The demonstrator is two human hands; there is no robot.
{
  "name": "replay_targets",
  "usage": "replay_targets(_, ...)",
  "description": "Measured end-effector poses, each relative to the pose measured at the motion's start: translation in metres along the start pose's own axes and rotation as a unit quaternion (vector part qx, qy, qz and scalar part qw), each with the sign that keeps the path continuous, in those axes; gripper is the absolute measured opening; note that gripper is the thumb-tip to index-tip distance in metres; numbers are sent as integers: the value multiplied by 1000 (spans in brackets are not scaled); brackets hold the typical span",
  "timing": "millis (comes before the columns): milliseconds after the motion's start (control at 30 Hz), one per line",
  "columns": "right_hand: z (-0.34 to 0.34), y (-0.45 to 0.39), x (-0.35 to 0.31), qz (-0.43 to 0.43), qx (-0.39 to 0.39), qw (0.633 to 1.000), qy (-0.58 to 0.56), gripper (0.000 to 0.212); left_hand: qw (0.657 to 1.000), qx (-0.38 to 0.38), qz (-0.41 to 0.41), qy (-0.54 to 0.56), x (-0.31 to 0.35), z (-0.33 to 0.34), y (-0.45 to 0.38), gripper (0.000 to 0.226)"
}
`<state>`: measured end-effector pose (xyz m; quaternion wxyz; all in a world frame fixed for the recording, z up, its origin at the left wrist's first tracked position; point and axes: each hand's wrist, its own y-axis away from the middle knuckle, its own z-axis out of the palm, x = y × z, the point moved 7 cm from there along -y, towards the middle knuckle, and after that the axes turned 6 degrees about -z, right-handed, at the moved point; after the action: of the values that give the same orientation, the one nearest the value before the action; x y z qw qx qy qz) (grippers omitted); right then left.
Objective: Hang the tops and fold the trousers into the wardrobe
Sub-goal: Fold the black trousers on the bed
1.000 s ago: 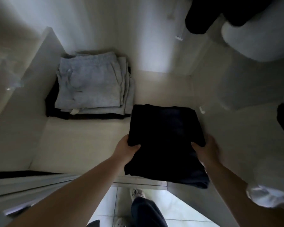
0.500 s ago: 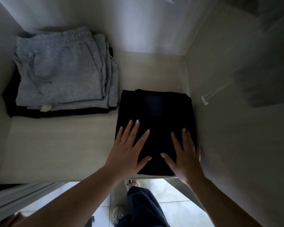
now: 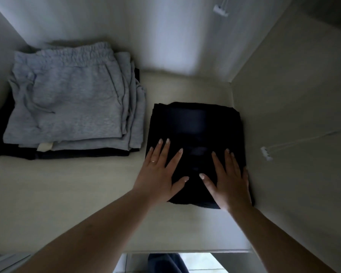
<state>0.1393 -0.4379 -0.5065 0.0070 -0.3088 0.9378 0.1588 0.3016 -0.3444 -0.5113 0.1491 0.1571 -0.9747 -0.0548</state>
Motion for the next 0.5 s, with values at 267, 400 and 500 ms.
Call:
replay_targets(267, -18, -62, 1, 6, -7, 1000, 8, 94, 1000, -4, -10, -4, -17, -12, -60, 84)
replay_targets(400, -25, -90, 1, 1, -13, 1000, -6, 83, 1000, 27, -1, -8, -24, -19, -88, 82)
replay_targets(500, -31, -107, 2, -5, -6, 1000, -4, 75, 999, 39, -3, -22, -29, -22, -107, 80)
